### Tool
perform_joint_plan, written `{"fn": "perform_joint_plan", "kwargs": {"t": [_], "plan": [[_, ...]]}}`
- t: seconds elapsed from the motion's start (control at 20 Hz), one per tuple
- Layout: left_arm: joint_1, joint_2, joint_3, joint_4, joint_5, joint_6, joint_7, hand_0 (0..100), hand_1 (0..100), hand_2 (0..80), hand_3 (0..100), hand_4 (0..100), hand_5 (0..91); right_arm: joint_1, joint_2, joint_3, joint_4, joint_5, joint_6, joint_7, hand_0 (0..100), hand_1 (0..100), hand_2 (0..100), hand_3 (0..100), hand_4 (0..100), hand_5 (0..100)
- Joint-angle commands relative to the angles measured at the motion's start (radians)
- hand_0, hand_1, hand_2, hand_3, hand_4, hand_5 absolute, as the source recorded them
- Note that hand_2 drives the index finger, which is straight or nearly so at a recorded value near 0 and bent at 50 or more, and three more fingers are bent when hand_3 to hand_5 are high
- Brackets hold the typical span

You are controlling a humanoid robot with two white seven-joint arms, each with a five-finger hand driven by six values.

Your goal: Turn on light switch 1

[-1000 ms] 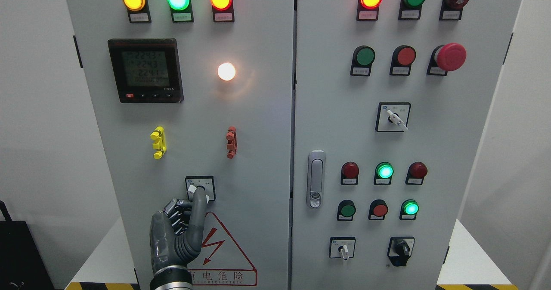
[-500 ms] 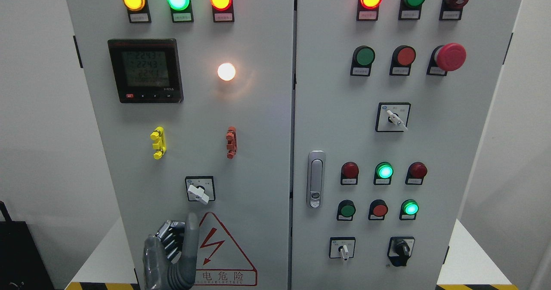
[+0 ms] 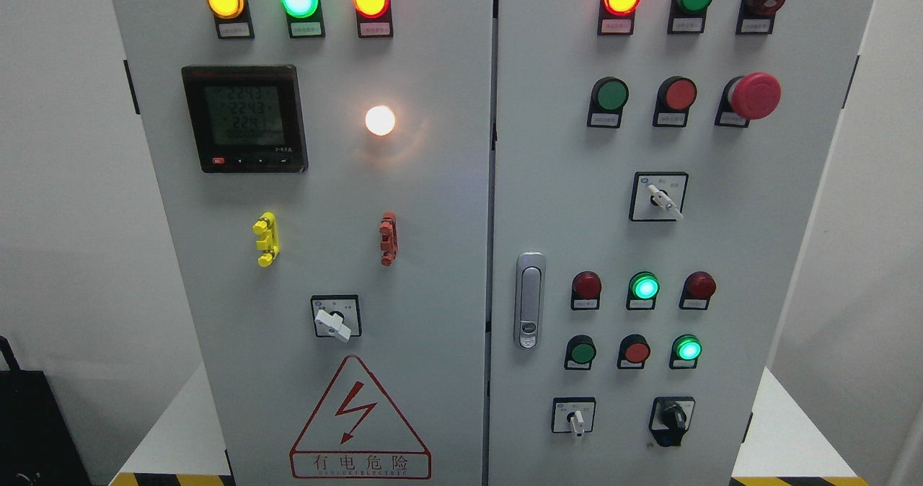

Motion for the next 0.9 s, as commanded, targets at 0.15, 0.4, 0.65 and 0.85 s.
{"fn": "perform_joint_plan", "kwargs": {"t": [0.15, 0.4, 0.65, 0.85], "plan": [[0.094, 0.046, 0.12, 0.937, 0.057, -0.138, -0.033, 15, 19, 52.3, 87, 92, 67.2, 0.0, 0.0, 0.0, 0.0, 0.0, -0.001, 0.001, 5, 0, 0, 0, 0, 0], [0.035, 0.045, 0.112, 1.399, 0.047, -0.135, -0.049, 22, 18, 35.9, 62, 71, 32.6, 0.0, 0.0, 0.0, 0.0, 0.0, -0.001, -0.001, 5, 0, 0, 0, 0, 0], [-0.059, 0.035, 0.103, 1.668, 0.047, -0.111, -0.129, 26, 12, 21.7, 42, 53, 15.0, 0.0, 0.0, 0.0, 0.0, 0.0, -0.001, -0.001, 5, 0, 0, 0, 0, 0], [-0.093, 0.029, 0.092, 1.679, 0.051, 0.108, -0.218, 27, 10, 9.4, 22, 34, 0.0, 0.0, 0.0, 0.0, 0.0, -0.001, -0.001, -0.001, 5, 0, 0, 0, 0, 0]]}}
